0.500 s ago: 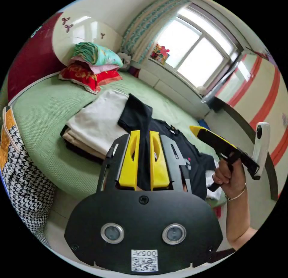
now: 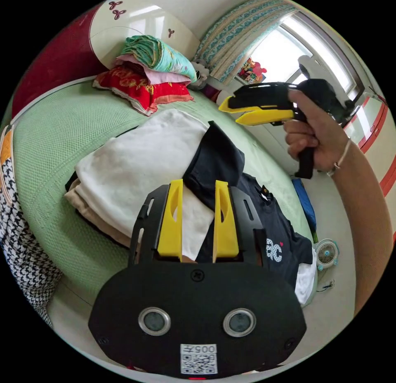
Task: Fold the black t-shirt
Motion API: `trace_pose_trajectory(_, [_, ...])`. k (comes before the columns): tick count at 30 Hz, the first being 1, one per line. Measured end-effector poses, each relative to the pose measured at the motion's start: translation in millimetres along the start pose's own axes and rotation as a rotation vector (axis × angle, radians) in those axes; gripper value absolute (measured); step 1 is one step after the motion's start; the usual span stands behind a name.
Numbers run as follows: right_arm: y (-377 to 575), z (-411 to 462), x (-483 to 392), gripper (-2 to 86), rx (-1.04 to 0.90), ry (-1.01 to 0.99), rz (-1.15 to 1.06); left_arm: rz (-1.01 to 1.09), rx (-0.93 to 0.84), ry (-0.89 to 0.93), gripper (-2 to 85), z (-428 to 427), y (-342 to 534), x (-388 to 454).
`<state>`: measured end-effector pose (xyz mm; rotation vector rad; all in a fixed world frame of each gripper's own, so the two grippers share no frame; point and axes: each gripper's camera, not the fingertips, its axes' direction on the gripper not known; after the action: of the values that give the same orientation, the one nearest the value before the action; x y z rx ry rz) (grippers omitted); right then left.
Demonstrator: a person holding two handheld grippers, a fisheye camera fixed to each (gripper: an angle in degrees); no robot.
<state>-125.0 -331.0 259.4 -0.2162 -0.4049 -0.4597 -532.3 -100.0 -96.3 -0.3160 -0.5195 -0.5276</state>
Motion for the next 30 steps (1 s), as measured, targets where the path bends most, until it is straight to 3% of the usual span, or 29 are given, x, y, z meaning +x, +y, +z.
trace_pose_trajectory(5, [-40,47,7,11.7,-0.069,0.014,0.006,0.011,-0.022,-0.050,9.9,19,-13,-2])
trace_pose_trajectory(9, [-55,74,19,5.5,-0.077,0.065,0.036,0.009,-0.026,-0.042,6.1,23,-18,-4])
trace_pose_trajectory(16, [-50,61,56,-1.2,0.012,0.051,0.092,0.073,0.052,0.016,4.2,9,-16,7])
trace_pose_trajectory(25, [38,4,154,-1.1,0.229,-0.033,0.233,0.428,0.151,0.248,2.7,-18,3,61])
trace_pose_trajectory(30, [133,38,247,3.3,0.249,-0.041,0.420,0.383,0.217,0.255,-0.3,-30,4,62])
